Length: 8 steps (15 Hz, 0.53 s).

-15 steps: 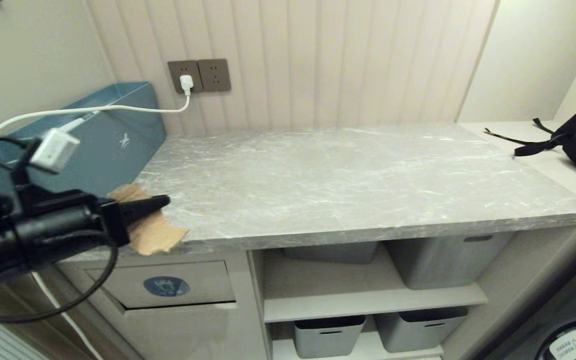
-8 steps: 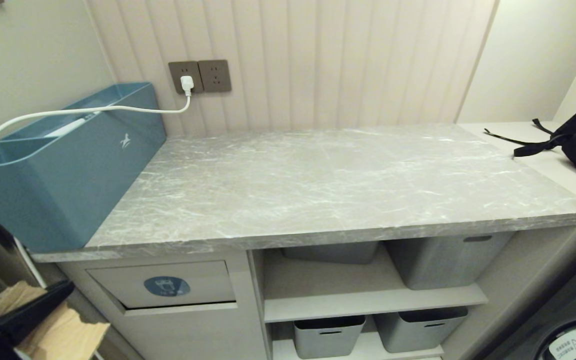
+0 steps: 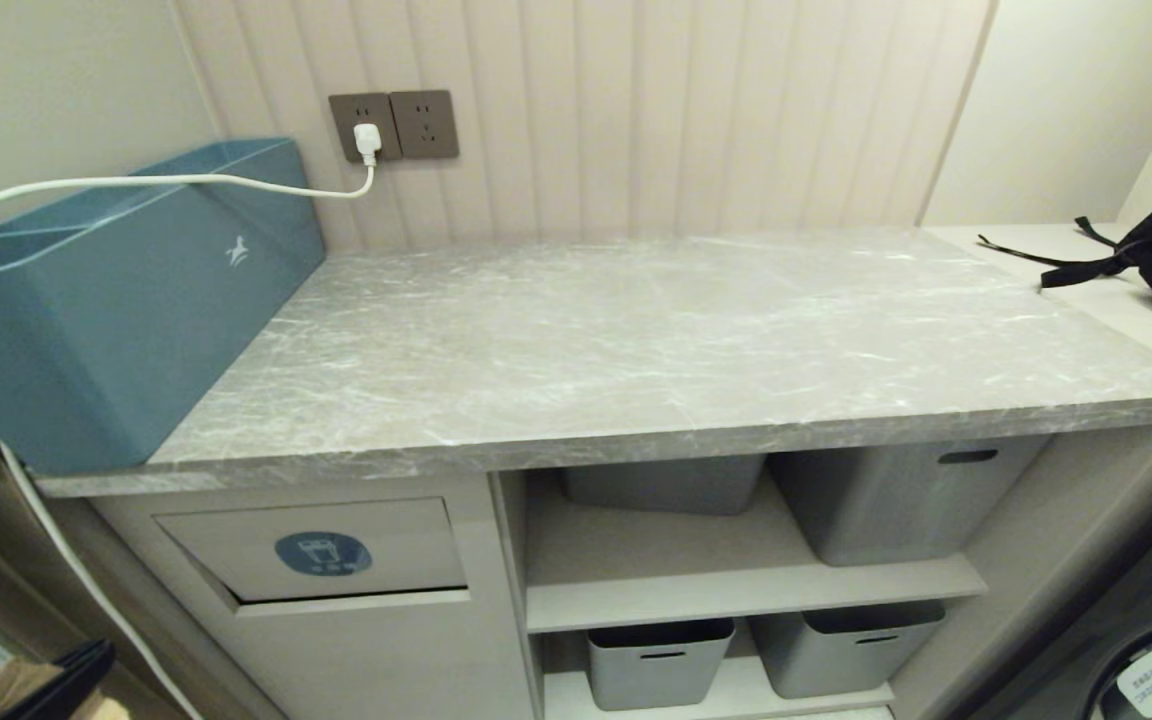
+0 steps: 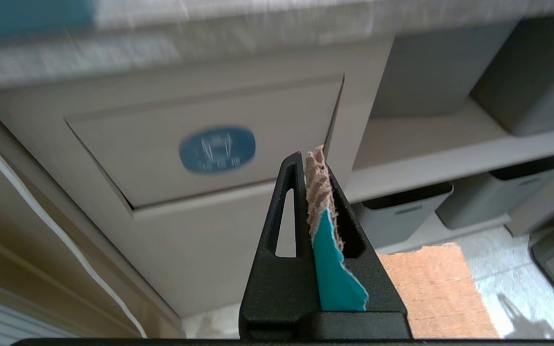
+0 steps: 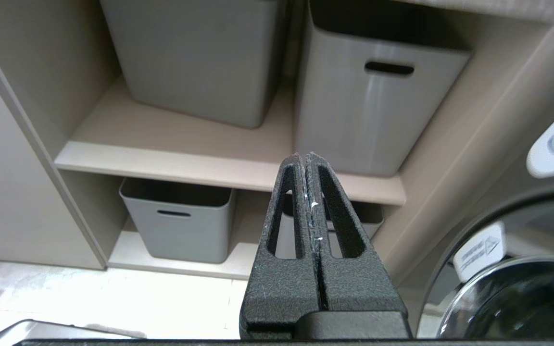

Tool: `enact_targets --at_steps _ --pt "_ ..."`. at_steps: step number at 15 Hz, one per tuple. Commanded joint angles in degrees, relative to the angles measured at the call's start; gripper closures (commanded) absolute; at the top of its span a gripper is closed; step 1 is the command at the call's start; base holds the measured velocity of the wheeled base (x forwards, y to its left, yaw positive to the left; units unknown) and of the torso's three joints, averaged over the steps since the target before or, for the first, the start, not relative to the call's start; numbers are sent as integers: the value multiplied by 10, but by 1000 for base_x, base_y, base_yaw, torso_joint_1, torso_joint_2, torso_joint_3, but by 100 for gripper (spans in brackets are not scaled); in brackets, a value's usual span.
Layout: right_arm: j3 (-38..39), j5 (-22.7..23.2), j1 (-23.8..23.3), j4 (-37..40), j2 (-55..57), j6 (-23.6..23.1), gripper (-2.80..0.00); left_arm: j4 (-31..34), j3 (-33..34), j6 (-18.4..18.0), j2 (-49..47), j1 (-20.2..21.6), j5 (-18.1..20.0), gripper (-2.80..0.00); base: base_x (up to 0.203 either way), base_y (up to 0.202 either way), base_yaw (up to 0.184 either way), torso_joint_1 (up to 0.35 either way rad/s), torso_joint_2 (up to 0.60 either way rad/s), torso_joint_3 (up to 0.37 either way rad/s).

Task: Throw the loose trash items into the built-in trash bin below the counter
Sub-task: Put the garbage in the trash can

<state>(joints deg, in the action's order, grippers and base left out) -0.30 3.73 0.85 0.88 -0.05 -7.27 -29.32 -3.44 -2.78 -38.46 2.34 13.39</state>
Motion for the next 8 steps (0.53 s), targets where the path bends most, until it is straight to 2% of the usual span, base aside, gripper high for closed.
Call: enact_targets --at_steps 1,5,8 --pt "0 0 0 0 0 5 0 10 5 0 18 0 1 0 0 0 0 -203 499 275" --pt "0 -18 0 -1 0 47 0 39 11 -1 27 0 1 0 0 0 0 -205 492 287" --pt "0 -19 0 -1 0 46 0 39 -22 -1 -8 0 1 0 0 0 0 -189 480 285"
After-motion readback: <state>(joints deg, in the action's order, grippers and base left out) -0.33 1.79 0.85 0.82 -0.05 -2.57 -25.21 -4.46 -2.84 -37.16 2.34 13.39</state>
